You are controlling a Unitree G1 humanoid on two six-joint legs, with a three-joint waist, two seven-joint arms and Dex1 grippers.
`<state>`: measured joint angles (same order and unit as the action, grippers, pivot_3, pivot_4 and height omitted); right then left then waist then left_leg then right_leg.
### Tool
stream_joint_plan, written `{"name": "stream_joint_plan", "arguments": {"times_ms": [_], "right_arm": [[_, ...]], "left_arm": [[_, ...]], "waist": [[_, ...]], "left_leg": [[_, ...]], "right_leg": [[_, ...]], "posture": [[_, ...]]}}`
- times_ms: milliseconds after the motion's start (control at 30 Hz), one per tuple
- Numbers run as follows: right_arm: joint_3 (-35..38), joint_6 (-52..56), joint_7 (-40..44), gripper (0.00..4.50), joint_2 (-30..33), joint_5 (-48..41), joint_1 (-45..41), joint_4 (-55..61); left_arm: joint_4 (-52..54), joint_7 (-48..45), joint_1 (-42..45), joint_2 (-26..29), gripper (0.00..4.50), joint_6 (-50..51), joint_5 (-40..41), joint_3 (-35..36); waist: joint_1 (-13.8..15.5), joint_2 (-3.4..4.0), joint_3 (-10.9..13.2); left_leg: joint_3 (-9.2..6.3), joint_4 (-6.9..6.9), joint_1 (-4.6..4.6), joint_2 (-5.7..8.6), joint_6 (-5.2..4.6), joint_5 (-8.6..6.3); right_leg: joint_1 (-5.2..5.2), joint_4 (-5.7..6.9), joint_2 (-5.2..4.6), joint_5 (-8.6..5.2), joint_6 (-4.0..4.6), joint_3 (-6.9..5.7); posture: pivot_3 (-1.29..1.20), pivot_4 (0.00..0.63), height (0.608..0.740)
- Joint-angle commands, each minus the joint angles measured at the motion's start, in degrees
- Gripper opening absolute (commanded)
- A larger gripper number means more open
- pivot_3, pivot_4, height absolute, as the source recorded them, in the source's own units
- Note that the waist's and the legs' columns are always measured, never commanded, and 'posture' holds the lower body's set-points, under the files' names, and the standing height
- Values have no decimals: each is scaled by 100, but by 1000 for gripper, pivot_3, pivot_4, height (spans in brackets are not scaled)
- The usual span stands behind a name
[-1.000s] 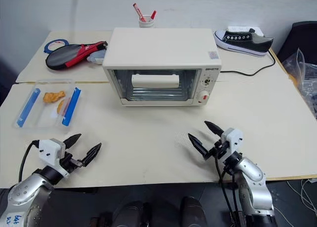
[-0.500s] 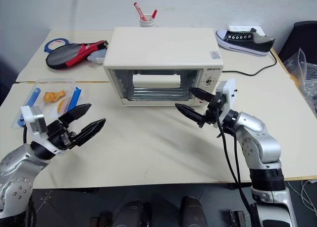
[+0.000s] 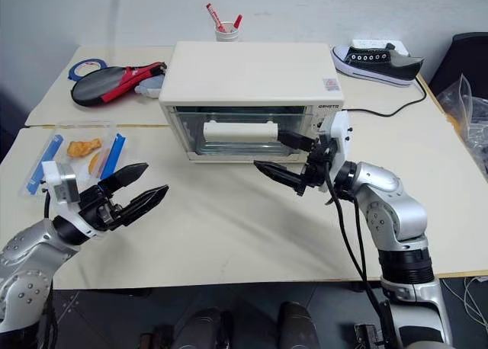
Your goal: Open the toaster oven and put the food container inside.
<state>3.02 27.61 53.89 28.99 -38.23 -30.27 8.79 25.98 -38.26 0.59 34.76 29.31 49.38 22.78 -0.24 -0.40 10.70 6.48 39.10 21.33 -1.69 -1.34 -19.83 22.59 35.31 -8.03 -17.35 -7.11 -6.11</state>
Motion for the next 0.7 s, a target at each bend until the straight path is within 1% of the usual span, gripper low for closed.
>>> {"name": "stream_joint_plan", "arguments": {"times_ms": [33,67,167,267,333,467,567,667,700], "right_arm": [[77,-27,264,4459,185,-162,123,503],[71,-38,333,4459,245,-153,179,578],[-135,-401,865,4459,720,198,906,1069],[-241,-632,1025,4500,835,340,1315,1276],[-236,-519,889,4500,745,216,1366,1398],[-353,-551,664,4500,555,287,1437,1502],[-395,-594,582,4500,472,360,1464,1504],[-431,-647,491,4500,419,436,1525,1555],[-442,-658,463,4500,410,460,1541,1581]], "left_arm": [[-104,-136,159,150,4500,69,222,170],[-130,-159,203,182,4500,93,239,191],[-425,-458,387,612,4500,419,585,471],[-725,-592,581,903,3963,695,882,680],[-900,-634,768,982,3332,775,942,696],[-1303,-631,1361,855,2088,504,387,171],[-1666,-709,1784,603,1183,130,-183,-384],[-2261,-712,2206,275,215,-284,-620,-633],[-2405,-743,2277,236,40,-383,-750,-689]], "waist": [[1,0,0],[2,0,0],[9,0,0],[4,0,0],[-12,0,0],[7,0,0],[11,0,0],[4,-2,0],[1,-2,0]], "left_leg": [[0,0,1,0,0,0],[0,-1,1,0,1,-1],[-2,-4,10,-2,2,-2],[-2,-4,12,-5,5,-4],[5,-1,10,-4,4,-3],[4,-1,1,-9,11,-1],[5,-2,2,-10,16,-2],[13,-2,3,-8,16,-3],[15,-1,3,-7,16,-3]], "right_leg": [[2,0,1,0,0,0],[2,0,2,0,0,0],[8,-8,6,0,0,-3],[6,-19,12,0,0,-3],[6,-16,11,1,-2,3],[7,-1,19,-1,1,6],[8,-3,26,-2,3,6],[9,-6,30,-1,3,8],[9,-7,36,-1,3,8]], "posture": [[0,150,740],[0,150,740],[0,150,740],[0,150,740],[0,150,740],[0,150,740],[0,150,740],[0,150,740],[0,150,740]]}}
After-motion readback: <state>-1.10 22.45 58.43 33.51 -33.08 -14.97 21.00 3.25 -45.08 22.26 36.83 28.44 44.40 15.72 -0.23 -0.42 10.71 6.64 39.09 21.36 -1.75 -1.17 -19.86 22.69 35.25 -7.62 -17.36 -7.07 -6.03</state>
